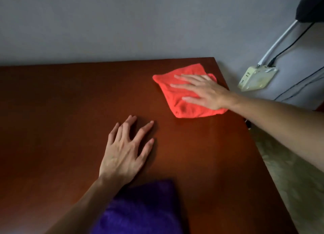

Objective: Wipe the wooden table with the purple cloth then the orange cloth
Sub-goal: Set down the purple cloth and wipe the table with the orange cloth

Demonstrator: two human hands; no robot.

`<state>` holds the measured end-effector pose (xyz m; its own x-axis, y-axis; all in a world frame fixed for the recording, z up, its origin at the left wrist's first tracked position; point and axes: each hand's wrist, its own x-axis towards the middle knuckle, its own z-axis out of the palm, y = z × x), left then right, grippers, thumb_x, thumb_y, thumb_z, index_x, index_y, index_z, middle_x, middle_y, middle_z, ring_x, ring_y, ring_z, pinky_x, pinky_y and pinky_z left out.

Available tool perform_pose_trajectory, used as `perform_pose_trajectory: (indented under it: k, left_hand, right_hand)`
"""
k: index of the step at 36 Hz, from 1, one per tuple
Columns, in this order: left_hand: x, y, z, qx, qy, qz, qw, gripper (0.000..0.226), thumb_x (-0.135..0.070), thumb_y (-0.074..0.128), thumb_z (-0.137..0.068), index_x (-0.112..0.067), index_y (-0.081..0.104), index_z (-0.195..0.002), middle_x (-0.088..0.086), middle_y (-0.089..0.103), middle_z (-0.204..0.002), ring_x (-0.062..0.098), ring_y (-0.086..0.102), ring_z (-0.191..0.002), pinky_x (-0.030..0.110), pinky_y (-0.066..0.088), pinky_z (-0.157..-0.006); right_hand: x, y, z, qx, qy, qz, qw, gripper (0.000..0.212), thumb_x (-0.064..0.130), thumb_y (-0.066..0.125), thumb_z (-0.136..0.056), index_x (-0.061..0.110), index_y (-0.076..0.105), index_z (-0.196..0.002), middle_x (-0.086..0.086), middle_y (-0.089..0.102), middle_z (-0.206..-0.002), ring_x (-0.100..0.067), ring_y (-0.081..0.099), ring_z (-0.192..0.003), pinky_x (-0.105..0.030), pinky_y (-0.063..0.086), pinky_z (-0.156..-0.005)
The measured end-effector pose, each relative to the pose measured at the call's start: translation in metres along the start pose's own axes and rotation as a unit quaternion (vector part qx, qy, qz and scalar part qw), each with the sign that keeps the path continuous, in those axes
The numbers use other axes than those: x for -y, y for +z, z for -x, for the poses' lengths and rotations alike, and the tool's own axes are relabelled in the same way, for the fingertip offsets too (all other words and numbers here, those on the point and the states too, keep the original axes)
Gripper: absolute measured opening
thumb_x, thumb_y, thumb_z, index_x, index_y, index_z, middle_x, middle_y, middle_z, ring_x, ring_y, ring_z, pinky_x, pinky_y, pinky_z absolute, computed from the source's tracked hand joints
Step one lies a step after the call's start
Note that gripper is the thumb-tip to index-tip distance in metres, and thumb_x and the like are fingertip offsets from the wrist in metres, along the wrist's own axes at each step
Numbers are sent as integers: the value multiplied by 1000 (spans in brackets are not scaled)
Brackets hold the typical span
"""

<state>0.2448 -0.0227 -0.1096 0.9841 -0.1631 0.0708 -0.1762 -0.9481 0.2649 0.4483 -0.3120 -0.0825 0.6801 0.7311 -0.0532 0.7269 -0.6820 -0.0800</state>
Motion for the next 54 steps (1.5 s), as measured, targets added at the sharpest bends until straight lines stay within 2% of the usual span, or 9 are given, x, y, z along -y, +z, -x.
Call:
perform_pose_trajectory:
  k: [5, 14, 24, 31, 34, 38, 43, 49, 54]
  left_hand:
    - [0, -2, -1, 20, -7, 1, 1000, 54, -61, 23, -103, -49, 23, -156, 4, 30, -155, 13, 20, -152, 35, 7, -124]
    - [0, -3, -2, 9, -6, 7, 1000, 56, -66, 20, -100, -54, 19, -155, 1, 28, -158, 1, 3, -152, 29, 0, -124]
    - [-5, -4, 1, 6, -17, -1, 1000, 58, -65, 25, -97, -51, 29, -153, 4, 30, -155, 17, 21, -151, 36, 11, -121]
    - [-10, -6, 3, 5, -19, 15, 1000, 59, -65, 25, -96, -50, 32, -153, 8, 31, -154, 24, 26, -149, 46, 17, -122]
    - [-10, -9, 2, 12, -25, 24, 999, 63, -67, 26, -93, -47, 36, -152, 12, 34, -152, 28, 28, -147, 48, 18, -121]
    - [-22, -19, -1, 34, -61, 30, 997, 52, -57, 47, -98, -39, 48, -147, 13, 40, -141, 33, 42, -136, 50, 32, -113]
    - [-62, -36, 35, 49, -40, 46, 997, 43, -49, 52, -95, -31, 61, -133, 14, 49, -124, 37, 54, -120, 52, 44, -99]
    - [-92, -34, 97, 36, 30, 118, 992, 44, -45, 47, -87, -24, 65, -122, 11, 52, -108, 37, 60, -100, 51, 54, -85]
    - [-100, -28, 134, 9, 17, 94, 995, 46, -39, 47, -89, -18, 65, -126, 14, 52, -110, 39, 57, -98, 50, 53, -80]
  right_hand:
    - [-59, -11, -39, 6, 42, -2, 999, 77, 82, 10, -93, 47, 26, -159, 8, 21, -171, -21, 25, -155, -53, 23, -120]
    - [-75, -15, -43, -27, 120, -36, 992, 78, 79, 14, -88, 48, 26, -158, 4, 24, -170, -23, 25, -155, -48, 18, -122]
    - [-24, 14, 7, -74, 240, -33, 967, 62, 68, 25, -102, 47, 19, -160, 5, 13, -173, -21, 12, -159, -56, 5, -126]
    - [62, 28, 92, -84, 206, -31, 974, 72, 74, 14, -94, 47, 22, -160, 7, 18, -172, -20, 16, -158, -53, 11, -125]
    - [100, 37, 134, -93, 182, -14, 979, 69, 72, 21, -96, 45, 28, -160, 6, 24, -171, -20, 22, -157, -52, 13, -126]
    - [146, 45, 189, -101, 150, 3, 983, 66, 69, 28, -100, 41, 30, -160, 5, 25, -170, -20, 23, -157, -52, 15, -126]
    - [194, 45, 244, -69, 126, -10, 990, 66, 66, 28, -101, 40, 24, -162, 4, 16, -173, -20, 16, -159, -54, 14, -126]
    - [218, 44, 278, -62, 113, -7, 992, 65, 67, 28, -102, 40, 27, -161, 6, 17, -172, -19, 16, -159, -53, 16, -125]
    - [217, 40, 274, -50, 120, -21, 991, 62, 65, 33, -101, 42, 32, -159, 7, 20, -171, -18, 21, -157, -51, 17, -125]
